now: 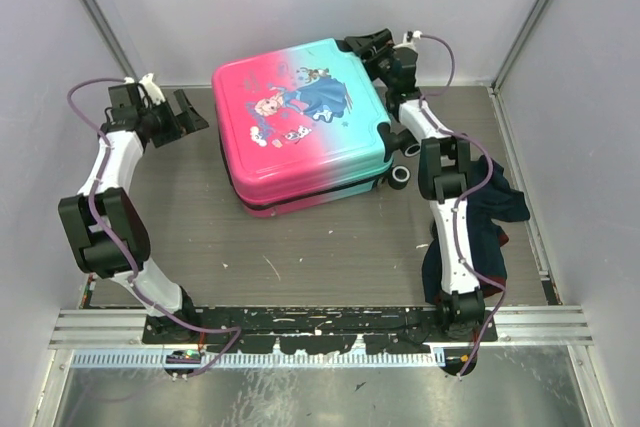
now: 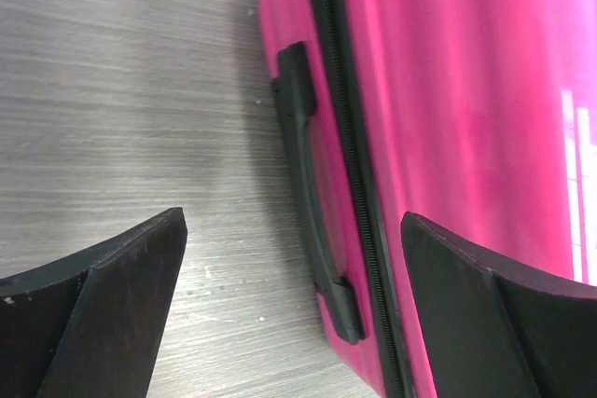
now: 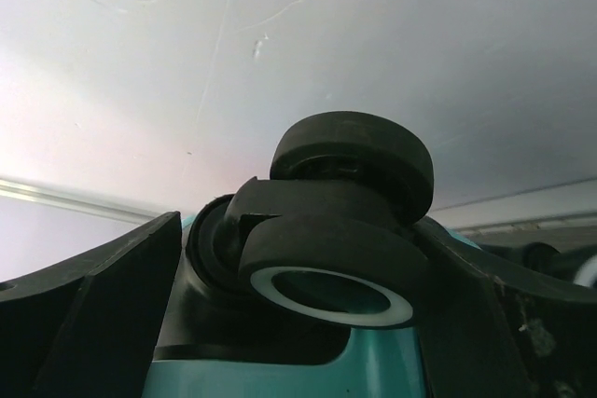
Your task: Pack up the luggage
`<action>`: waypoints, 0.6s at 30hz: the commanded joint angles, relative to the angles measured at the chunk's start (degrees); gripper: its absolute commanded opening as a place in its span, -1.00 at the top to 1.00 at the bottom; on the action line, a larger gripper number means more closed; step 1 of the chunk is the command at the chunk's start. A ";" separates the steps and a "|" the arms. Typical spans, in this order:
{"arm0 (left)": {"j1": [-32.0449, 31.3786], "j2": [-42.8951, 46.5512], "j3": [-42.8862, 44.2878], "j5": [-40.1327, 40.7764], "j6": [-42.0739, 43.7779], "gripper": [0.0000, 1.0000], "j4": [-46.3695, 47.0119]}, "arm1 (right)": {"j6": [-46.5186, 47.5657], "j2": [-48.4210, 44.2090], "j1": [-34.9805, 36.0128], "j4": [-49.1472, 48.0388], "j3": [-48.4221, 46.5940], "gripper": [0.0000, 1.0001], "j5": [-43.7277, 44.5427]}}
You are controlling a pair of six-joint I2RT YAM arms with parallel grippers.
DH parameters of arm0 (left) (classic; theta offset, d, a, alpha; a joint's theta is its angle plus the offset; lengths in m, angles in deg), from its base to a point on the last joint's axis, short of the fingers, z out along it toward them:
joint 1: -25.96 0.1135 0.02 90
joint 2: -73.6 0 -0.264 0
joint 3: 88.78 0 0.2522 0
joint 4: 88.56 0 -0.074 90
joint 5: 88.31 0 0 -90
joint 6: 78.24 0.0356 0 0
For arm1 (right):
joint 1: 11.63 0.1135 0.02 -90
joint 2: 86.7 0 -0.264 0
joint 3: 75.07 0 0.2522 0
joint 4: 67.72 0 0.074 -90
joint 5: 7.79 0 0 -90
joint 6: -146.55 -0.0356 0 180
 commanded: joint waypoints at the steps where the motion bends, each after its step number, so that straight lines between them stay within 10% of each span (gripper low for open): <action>1: 0.71 -0.87 -1.14 4.45 -0.63 -0.97 -1.02 | 9.12 -7.30 -2.50 4.17 8.74 -1.00 -5.89; 18: -3.13 -6.73 -6.76 3.90 -3.02 -0.84 2.79 | 42.47 -43.61 -15.84 17.18 36.62 -1.00 -8.85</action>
